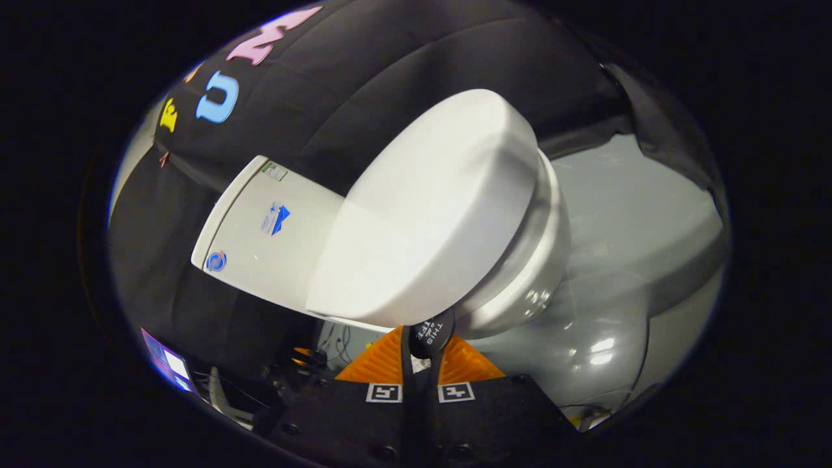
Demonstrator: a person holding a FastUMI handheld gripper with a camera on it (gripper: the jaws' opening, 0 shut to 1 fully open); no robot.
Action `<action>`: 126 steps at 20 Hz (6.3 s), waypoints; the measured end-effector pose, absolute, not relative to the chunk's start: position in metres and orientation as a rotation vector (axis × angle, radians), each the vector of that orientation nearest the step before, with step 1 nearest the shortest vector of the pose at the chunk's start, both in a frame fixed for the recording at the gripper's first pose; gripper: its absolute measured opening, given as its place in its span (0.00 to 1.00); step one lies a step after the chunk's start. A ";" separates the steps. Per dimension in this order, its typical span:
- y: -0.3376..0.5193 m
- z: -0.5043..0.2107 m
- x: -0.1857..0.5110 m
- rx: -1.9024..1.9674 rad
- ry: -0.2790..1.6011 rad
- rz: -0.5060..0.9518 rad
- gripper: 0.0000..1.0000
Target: Open the toilet lid.
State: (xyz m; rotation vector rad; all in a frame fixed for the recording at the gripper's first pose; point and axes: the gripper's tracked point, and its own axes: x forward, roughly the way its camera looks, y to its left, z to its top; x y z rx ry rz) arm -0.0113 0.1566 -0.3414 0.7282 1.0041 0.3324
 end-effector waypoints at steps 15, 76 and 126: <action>0.219 -0.164 0.041 0.216 0.623 0.498 0.05; 0.346 0.041 0.122 0.203 0.272 0.640 0.99; -0.016 -0.038 0.011 0.106 0.170 0.055 0.99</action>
